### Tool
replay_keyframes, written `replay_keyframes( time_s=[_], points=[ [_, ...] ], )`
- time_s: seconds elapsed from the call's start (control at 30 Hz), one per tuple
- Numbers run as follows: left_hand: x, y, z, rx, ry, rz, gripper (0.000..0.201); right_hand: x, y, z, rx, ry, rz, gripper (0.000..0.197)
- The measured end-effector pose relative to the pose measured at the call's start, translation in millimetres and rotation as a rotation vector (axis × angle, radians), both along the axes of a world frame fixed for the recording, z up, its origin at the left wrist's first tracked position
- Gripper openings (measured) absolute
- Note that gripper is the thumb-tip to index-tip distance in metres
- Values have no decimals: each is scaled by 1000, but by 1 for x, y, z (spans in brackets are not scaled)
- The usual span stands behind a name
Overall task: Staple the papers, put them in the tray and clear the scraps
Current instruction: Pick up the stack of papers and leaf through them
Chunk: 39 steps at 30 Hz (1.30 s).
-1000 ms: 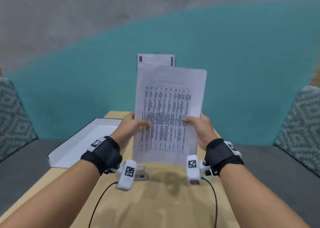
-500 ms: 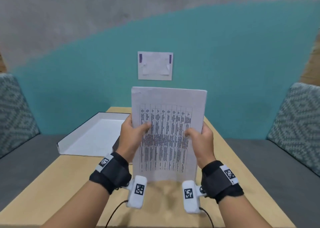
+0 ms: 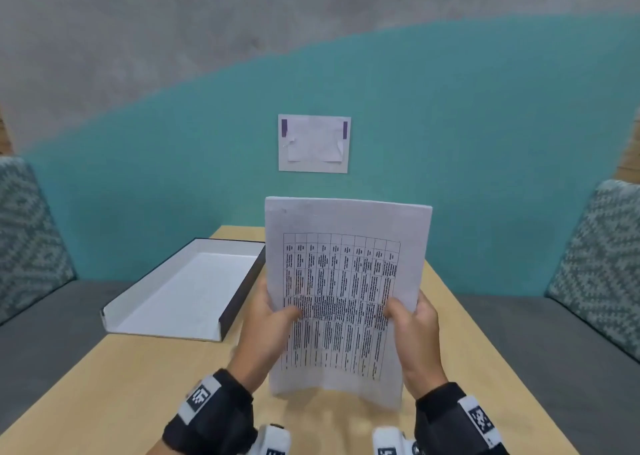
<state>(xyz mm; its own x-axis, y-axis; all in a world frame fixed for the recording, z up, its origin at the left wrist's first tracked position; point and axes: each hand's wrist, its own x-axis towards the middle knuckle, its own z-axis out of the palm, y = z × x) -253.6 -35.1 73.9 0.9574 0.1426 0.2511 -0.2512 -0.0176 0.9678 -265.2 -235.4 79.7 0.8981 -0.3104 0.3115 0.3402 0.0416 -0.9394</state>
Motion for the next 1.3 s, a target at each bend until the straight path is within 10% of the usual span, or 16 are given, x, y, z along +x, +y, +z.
replay_keyframes(
  time_s=[0.13,0.33,0.6,0.73,0.8,0.9,1.03,1.3],
  points=[
    [5,2,23,74,-86,0,51,12,-8,11,19,-25,-29,30],
    [21,11,116,653,-435,62,37,19,-36,73,-473,-414,-510,108],
    [66,4,159,1093,-510,51,45,70,-56,106,-394,-49,24,22],
    [109,13,136,1011,-510,161,52,105,-55,76,-275,3,-8,23],
    [135,29,115,917,-495,410,93,120,-60,61,-198,20,-12,7],
    [159,48,84,332,-165,353,128,137,-69,44,-85,90,6,16],
    [175,53,48,-90,142,-169,57,158,-75,29,-30,150,15,21],
    [202,36,14,-152,72,78,29,188,-60,4,-226,124,-105,22]
  ],
)
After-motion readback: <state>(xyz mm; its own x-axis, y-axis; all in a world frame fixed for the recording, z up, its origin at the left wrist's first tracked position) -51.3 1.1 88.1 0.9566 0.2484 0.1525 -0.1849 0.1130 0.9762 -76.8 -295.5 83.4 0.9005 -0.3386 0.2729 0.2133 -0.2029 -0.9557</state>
